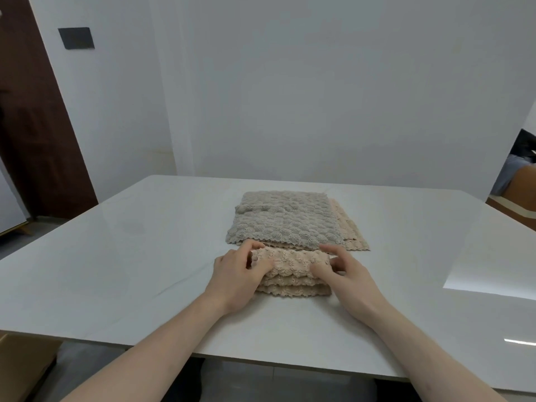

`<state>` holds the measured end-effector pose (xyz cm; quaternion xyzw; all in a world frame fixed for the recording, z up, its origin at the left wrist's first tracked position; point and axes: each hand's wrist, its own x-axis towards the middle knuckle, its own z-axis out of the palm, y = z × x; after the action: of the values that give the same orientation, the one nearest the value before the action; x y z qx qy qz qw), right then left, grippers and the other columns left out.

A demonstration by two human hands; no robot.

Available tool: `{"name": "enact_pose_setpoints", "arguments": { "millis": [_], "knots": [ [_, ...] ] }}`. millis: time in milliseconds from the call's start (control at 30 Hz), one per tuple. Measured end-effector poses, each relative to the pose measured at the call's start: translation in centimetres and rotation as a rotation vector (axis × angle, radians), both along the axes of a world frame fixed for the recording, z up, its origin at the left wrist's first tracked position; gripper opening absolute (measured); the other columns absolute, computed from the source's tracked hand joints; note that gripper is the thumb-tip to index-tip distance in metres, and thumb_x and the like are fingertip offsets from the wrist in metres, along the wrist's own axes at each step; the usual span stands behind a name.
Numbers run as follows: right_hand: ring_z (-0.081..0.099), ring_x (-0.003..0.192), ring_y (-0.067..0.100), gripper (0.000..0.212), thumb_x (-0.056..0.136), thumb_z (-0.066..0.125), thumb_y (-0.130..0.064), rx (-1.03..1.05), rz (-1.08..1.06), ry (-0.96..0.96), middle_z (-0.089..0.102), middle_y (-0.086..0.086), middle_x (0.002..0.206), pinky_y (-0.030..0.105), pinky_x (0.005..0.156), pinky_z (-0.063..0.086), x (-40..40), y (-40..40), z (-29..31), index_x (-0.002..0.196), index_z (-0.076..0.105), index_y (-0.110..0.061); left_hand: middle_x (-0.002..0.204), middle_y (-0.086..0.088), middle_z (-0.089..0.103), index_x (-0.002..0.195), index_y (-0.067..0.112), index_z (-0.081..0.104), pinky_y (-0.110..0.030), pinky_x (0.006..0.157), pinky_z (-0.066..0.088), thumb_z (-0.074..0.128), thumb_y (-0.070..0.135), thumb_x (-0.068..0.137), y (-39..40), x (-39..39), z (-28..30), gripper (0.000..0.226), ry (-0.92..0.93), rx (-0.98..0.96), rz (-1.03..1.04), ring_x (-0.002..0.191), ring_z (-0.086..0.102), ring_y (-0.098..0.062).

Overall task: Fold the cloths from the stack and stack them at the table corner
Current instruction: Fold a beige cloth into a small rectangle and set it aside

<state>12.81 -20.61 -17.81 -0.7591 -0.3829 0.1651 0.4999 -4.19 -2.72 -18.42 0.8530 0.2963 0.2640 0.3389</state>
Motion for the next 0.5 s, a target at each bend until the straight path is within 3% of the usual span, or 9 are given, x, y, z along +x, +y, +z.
{"name": "enact_pose_setpoints", "arguments": {
  "millis": [133,267,333,433,500],
  "knots": [
    [0.060,0.105,0.016,0.048,0.079,0.050,-0.074,-0.040,-0.044,-0.092,0.072,-0.016,0.095,0.041,0.100,0.045,-0.11,0.14,-0.30,0.121,0.058,-0.051,0.073,0.009,0.055,0.114,0.043,0.056,-0.045,0.100,0.043,0.049,0.062,0.082,0.06,-0.09,0.00,0.038,-0.001,0.004,0.019,0.081,0.055,-0.010],
    [0.054,0.106,0.014,0.046,0.077,0.054,-0.065,-0.115,-0.088,-0.215,0.064,-0.016,0.094,0.042,0.101,0.044,-0.44,0.24,-0.38,0.119,0.060,-0.047,0.072,0.007,0.058,0.117,0.042,0.057,-0.037,0.090,0.043,0.057,0.056,0.085,-0.22,-0.21,0.10,0.035,0.005,-0.015,-0.005,0.076,0.055,-0.007],
    [0.052,0.101,0.004,0.047,0.072,0.059,-0.064,-0.116,-0.086,-0.206,0.065,-0.015,0.088,0.042,0.103,0.043,-0.36,0.19,-0.22,0.117,0.060,-0.047,0.067,0.007,0.056,0.117,0.043,0.058,-0.033,0.081,0.039,0.061,0.052,0.085,-0.28,-0.21,0.09,0.033,-0.005,-0.017,-0.020,0.070,0.052,-0.007],
    [0.052,0.096,-0.009,0.030,0.081,0.077,-0.037,-0.080,-0.080,-0.183,0.067,-0.013,0.076,0.049,0.112,0.037,-0.12,0.08,-0.20,0.107,0.064,-0.043,0.069,0.003,0.058,0.119,0.049,0.055,-0.032,0.074,0.041,0.066,0.044,0.087,0.07,-0.28,-0.38,0.034,-0.011,-0.063,-0.063,0.071,0.049,-0.012],
    [0.055,0.093,-0.011,0.031,0.083,0.080,-0.021,-0.061,-0.062,-0.125,0.068,-0.014,0.078,0.053,0.116,0.033,0.08,0.06,-0.22,0.104,0.067,-0.042,0.076,0.007,0.058,0.126,0.053,0.052,-0.031,0.075,0.043,0.069,0.037,0.092,0.34,-0.36,-0.81,0.041,-0.005,-0.110,-0.087,0.079,0.048,-0.012]
  ]
}}
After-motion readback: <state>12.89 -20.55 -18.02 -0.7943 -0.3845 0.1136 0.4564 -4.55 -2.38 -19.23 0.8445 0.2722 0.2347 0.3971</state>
